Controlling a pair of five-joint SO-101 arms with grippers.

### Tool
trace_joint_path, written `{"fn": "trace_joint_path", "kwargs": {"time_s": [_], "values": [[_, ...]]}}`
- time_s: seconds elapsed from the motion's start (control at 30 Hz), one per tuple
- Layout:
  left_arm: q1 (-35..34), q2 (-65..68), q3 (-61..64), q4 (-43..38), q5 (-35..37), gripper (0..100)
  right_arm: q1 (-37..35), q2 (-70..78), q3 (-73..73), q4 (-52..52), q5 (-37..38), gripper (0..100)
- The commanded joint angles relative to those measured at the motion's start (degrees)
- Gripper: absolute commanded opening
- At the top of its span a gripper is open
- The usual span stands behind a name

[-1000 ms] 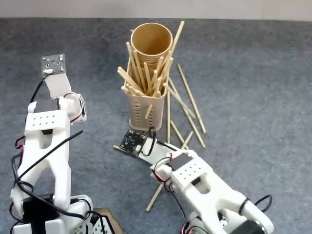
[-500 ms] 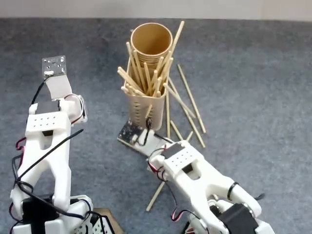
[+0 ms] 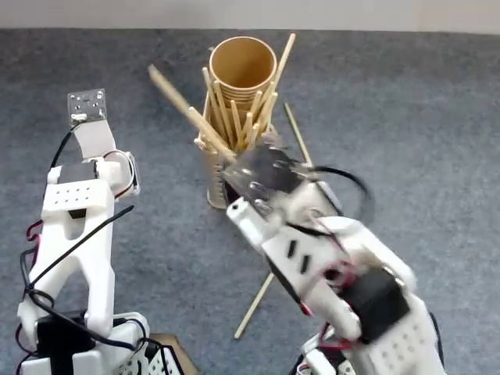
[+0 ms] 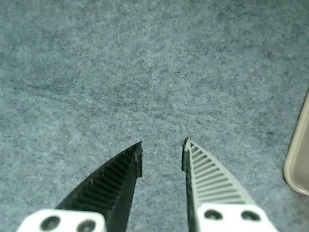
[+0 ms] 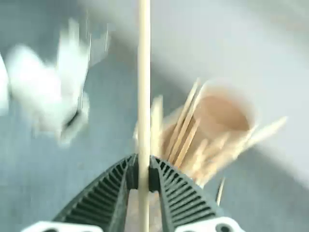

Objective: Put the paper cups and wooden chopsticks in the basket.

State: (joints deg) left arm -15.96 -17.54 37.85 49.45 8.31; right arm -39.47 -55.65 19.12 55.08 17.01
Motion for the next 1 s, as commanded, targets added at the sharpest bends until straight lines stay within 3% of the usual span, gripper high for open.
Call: {"fn": "trace_joint_path", "kwargs": {"time_s": [0.0, 0.27, 0.47, 0.8, 0.97], "values": [[0.84, -0.13, 0.57, -1.49, 0.26, 17, 0.66, 1.98, -4.0, -11.56, -3.43, 0.4], [0.75, -0.13, 1.01, -2.81, 0.26, 17, 6.37, 12.79, 5.05, -41.01, -17.14, 0.4], [0.92, -0.13, 1.01, -2.81, 0.26, 17, 7.25, 17.71, 19.65, -61.05, -18.29, 0.4], [0.84, -0.13, 1.1, -2.81, 0.26, 17, 9.19, 20.79, 23.08, -61.14, -18.11, 0.5], [0.92, -0.13, 1.1, -2.9, 0.18, 17, 8.75, 12.7, 27.82, -54.73, -14.07, 8.4]]}}
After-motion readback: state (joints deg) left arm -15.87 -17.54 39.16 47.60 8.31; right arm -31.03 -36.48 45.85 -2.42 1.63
